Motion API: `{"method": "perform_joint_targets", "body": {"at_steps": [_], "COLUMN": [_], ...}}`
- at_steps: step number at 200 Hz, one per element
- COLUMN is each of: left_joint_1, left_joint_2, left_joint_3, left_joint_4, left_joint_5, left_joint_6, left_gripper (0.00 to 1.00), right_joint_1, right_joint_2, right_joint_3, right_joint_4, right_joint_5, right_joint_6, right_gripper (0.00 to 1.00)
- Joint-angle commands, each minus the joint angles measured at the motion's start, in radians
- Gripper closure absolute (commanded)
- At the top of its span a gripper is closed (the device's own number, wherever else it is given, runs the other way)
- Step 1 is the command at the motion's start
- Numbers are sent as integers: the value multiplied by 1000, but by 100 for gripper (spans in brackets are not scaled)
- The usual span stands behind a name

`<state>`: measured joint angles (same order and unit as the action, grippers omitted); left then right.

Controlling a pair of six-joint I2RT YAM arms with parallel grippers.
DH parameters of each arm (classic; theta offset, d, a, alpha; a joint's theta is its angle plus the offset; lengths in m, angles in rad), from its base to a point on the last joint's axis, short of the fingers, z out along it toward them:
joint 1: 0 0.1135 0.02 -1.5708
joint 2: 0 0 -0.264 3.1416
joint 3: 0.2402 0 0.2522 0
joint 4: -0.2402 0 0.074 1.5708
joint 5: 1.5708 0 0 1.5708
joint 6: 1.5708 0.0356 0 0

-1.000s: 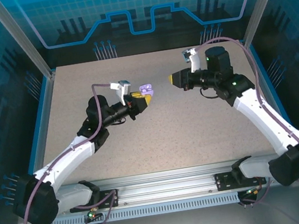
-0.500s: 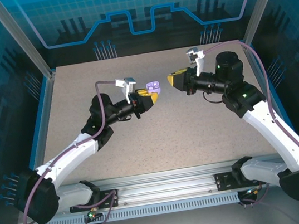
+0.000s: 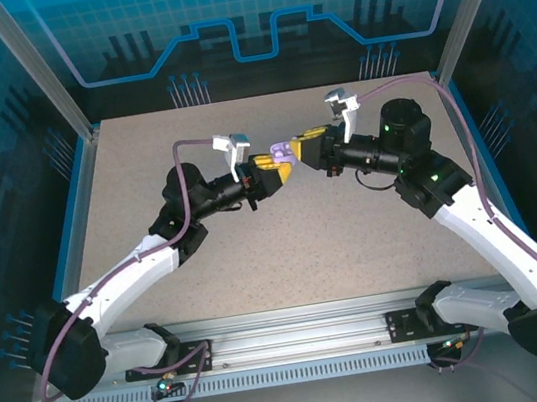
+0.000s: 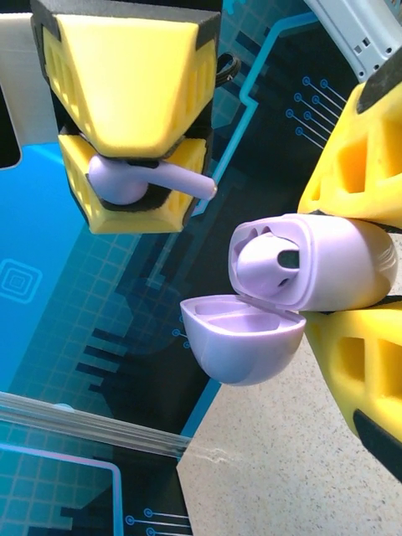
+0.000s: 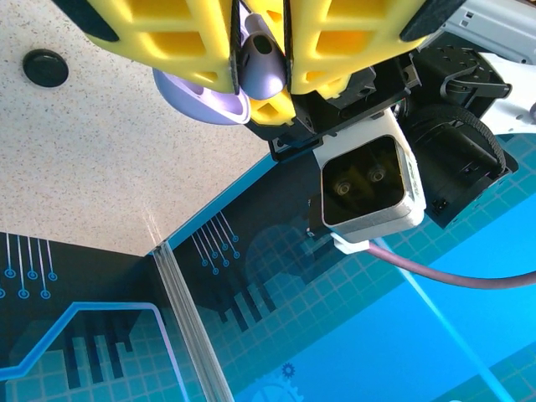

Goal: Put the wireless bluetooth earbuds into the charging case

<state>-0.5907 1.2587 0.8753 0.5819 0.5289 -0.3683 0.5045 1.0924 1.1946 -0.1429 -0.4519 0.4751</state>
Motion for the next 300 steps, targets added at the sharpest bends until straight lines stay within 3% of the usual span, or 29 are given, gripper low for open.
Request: {"method": "perform_joint_targets", "body": {"at_steps": [1, 300], "left_joint_1": [-11, -24], "left_joint_2": [2, -43], "left_joint_3": [39, 44], "left_joint_4": [32, 1], "left_joint_5": [25, -7], "left_joint_6": [-4, -3], "left_gripper": [100, 100], "right_joint_1": [18, 53], "right_joint_2": [2, 18], "right_joint_3": [16, 42], "right_joint_4": [33, -66], "right_joint_5": [17, 62], "right_joint_6": [-7, -76], "right_gripper": [80, 79]}}
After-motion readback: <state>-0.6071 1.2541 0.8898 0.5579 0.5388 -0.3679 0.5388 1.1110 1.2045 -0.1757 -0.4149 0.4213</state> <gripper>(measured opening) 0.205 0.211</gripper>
